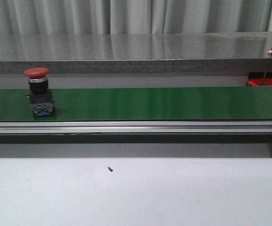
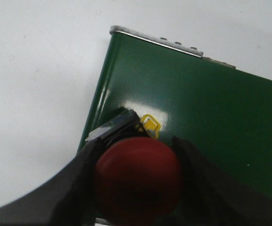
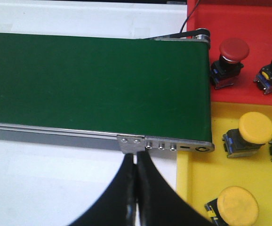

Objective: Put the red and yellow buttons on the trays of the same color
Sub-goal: 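Place the red button on the belt start and open the left gripper, then lower the right gripper onto the first red button at belt end, grasp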

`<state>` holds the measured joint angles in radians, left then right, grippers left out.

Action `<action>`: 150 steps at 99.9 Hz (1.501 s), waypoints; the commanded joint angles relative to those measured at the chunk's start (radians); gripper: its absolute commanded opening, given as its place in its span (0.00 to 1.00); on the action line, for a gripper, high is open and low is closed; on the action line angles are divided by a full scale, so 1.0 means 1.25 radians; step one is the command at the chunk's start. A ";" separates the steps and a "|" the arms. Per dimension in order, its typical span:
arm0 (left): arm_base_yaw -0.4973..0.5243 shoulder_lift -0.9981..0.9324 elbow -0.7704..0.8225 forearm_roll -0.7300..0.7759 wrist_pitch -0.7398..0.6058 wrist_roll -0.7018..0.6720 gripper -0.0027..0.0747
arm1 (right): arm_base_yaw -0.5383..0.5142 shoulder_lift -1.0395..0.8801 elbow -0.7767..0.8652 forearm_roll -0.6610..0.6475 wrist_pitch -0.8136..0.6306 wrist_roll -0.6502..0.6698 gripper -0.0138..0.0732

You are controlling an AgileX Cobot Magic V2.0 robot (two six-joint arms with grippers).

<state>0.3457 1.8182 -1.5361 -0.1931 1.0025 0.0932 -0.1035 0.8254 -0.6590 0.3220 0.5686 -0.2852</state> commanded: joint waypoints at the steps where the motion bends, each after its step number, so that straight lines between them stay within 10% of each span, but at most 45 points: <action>1: -0.008 -0.036 -0.009 -0.016 -0.043 0.004 0.21 | 0.001 -0.008 -0.020 0.015 -0.049 -0.002 0.08; 17: -0.008 -0.028 -0.009 -0.057 -0.039 0.015 0.25 | 0.001 -0.008 -0.021 0.015 -0.048 -0.002 0.08; 46: -0.008 -0.028 -0.009 -0.072 -0.039 0.027 0.81 | 0.001 -0.008 -0.021 0.015 -0.046 -0.002 0.08; 87: -0.009 -0.148 -0.009 -0.172 -0.040 0.127 0.81 | 0.001 -0.008 -0.021 0.015 -0.046 -0.002 0.08; 101: -0.021 -0.205 -0.009 -0.178 -0.020 0.142 0.67 | 0.001 -0.008 -0.021 0.015 -0.046 -0.002 0.08; 128: -0.091 -0.315 0.029 -0.178 -0.006 0.155 0.01 | 0.001 -0.008 -0.021 0.015 -0.047 -0.002 0.08; 150: -0.155 -0.424 0.149 -0.177 -0.046 0.168 0.01 | 0.001 -0.008 -0.021 0.015 -0.049 -0.003 0.08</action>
<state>0.1822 1.3779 -1.3847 -0.3860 1.0231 0.2976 -0.1035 0.8254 -0.6590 0.3220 0.5686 -0.2852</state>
